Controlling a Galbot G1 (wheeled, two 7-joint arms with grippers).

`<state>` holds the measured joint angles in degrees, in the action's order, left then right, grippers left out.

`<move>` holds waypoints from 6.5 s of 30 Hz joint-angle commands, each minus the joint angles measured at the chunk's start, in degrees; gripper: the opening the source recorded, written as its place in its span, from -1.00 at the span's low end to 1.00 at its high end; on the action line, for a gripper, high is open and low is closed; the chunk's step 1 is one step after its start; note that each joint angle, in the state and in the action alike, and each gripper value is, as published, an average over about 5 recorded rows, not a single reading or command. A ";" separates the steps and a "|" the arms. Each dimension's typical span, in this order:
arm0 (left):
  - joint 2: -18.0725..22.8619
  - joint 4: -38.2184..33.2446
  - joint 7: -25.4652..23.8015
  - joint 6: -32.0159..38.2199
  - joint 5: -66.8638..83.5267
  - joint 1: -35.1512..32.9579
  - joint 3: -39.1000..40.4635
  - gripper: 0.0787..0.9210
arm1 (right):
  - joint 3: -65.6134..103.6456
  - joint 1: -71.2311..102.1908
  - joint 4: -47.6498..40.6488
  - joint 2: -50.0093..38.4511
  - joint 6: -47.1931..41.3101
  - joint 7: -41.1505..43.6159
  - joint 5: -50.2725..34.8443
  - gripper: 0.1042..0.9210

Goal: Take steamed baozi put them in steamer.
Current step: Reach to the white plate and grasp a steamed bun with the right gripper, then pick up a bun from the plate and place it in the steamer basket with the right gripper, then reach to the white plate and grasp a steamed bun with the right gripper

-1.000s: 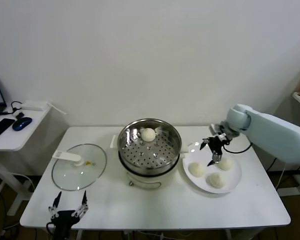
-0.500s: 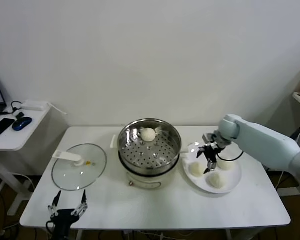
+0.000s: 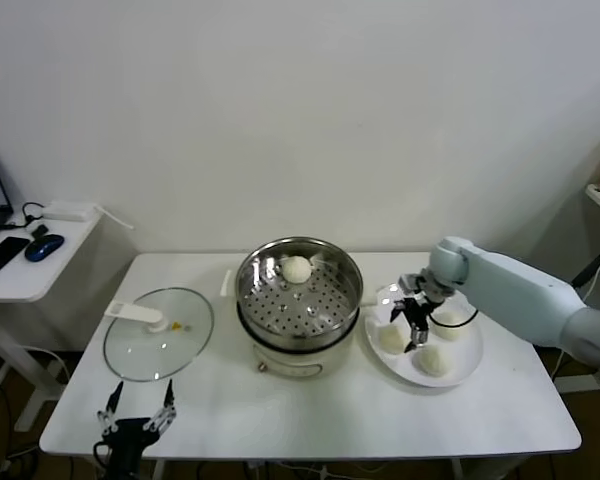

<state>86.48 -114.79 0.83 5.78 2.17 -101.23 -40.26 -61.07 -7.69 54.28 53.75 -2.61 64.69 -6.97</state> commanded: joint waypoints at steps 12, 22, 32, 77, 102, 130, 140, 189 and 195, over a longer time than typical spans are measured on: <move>-0.04 0.28 0.02 0.01 0.17 0.10 -0.10 0.77 | 0.57 1.18 -2.20 2.27 0.05 0.59 1.11 0.74; -0.02 0.25 -0.01 -0.01 0.17 0.04 -0.10 0.77 | 1.33 1.80 -2.50 2.64 0.21 0.48 1.34 0.52; 0.06 0.18 0.06 0.04 0.20 0.04 -0.13 0.77 | 1.62 0.61 -2.30 2.40 0.44 0.47 1.00 0.39; 0.25 -2.68 0.07 -0.25 0.27 -0.37 -0.19 0.77 | -11.23 -22.83 -2.52 22.79 -8.07 -3.07 -28.61 0.39; 0.28 -2.26 0.15 -0.33 0.40 -0.19 -0.25 0.77 | -10.13 -15.55 -10.78 32.34 -6.78 -2.38 -24.54 0.36; 0.48 -2.01 0.23 -0.17 0.34 -0.20 -0.02 0.77 | -10.52 -15.86 -10.16 30.94 -5.57 -0.58 -22.17 0.75; 0.50 -1.95 0.29 -0.05 0.43 -0.33 -0.08 0.77 | -12.42 -21.83 -2.91 25.02 -5.56 0.51 -25.81 0.76; 0.88 -1.84 0.89 0.56 -0.83 -1.81 0.46 0.77 | 3.47 3.40 15.30 -17.79 1.47 3.08 3.40 0.76; 0.82 -1.62 0.90 0.52 -0.72 -1.72 0.33 0.77 | 4.60 4.10 12.19 -15.23 1.51 2.53 4.20 0.76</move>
<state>87.34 -116.53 1.75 6.29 1.39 -102.73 -39.89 -59.10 -7.94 69.73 36.76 -1.06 67.78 -5.25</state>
